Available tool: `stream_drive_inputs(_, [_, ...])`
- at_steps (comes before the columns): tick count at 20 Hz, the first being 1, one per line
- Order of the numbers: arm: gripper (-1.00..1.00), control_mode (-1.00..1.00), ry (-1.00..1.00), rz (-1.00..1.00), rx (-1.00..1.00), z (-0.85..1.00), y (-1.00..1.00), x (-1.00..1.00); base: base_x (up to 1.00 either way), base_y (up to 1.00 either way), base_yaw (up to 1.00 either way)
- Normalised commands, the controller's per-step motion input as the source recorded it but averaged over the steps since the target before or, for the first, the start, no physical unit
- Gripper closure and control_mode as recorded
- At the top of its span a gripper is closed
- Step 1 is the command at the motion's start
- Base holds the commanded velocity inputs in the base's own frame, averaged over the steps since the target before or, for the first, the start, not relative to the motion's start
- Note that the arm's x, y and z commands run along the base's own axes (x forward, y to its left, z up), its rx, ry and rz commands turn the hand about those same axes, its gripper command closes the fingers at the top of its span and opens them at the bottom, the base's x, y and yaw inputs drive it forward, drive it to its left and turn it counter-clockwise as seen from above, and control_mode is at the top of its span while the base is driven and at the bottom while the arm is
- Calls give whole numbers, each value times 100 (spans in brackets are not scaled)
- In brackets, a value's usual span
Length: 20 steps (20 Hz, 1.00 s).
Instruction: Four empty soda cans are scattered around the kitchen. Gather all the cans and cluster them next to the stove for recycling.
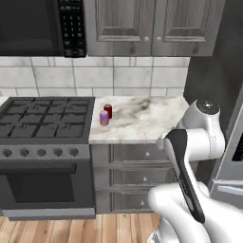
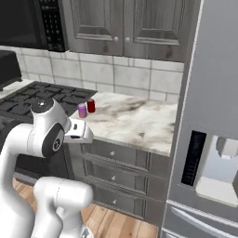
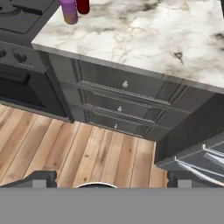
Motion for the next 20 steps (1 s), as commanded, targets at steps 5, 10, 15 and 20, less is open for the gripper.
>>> stream_drive_inputs(5, [-100, 100, 0, 0, 0, 0, 0, 0, -10, 15, 50])
stream_drive_inputs(10, [-100, 100, 0, 0, 0, 0, 0, 0, -9, 20, 50])
stream_drive_inputs(15, [-100, 100, 0, 0, 0, 0, 0, 0, -7, 26, 50])
stream_drive_inputs(20, [-100, 100, 0, 0, 0, 0, 0, 0, 0, 29, 49])
